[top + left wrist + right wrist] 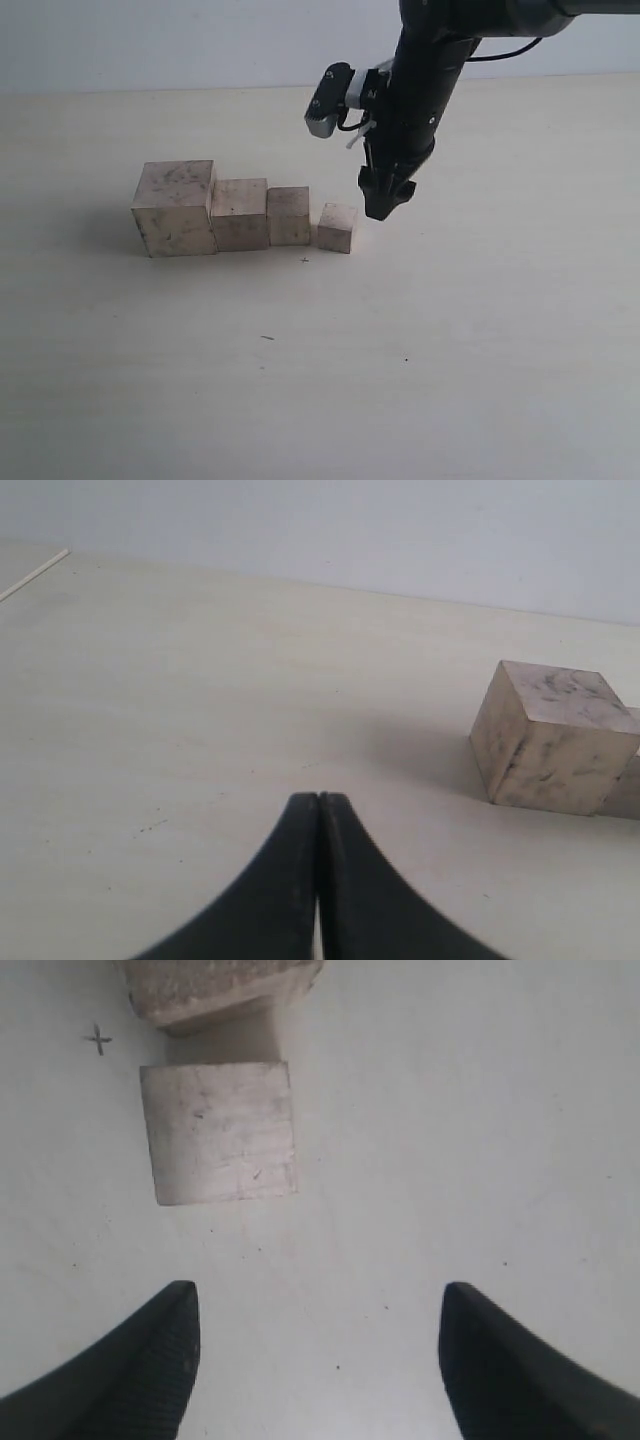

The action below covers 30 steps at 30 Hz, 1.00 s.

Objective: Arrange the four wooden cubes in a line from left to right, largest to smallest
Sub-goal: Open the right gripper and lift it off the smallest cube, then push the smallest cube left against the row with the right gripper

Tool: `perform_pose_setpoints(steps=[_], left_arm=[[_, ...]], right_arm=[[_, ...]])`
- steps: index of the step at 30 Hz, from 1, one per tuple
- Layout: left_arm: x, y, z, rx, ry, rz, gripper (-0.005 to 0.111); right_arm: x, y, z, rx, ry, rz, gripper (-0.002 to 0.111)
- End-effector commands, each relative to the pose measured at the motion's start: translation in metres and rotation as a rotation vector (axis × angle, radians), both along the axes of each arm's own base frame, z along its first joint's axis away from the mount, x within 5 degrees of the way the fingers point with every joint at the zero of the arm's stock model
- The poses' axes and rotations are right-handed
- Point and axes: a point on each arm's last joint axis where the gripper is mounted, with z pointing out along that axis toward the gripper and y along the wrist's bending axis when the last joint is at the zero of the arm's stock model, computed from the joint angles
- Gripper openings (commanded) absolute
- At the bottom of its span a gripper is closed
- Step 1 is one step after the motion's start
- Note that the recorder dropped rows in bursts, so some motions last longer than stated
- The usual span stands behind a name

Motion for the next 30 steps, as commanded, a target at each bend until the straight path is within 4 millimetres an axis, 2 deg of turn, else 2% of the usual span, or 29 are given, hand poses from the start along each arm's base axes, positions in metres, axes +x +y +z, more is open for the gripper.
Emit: perform_pose_setpoints(steps=[1,8,14,30], left_arm=[[0.000,0.000,0.000,-0.009,-0.012,-0.004,0.000],[0.000,0.000,0.000,-0.009,-0.012,-0.004,0.000],[0.000,0.000,0.000,-0.009,-0.012,-0.004,0.000],[0.000,0.000,0.000,-0.009,-0.012,-0.004,0.000]], right_arm=[[0.001,0.000,-0.019,-0.034,0.044,-0.005,0.064],[0.004,0.008,-0.042,0.015,0.066,-0.040,0.064],[0.009,0.012,-0.053,0.052,0.035,-0.058,0.064],[0.017,0.016,-0.052,0.098,-0.048,-0.064,0.062]])
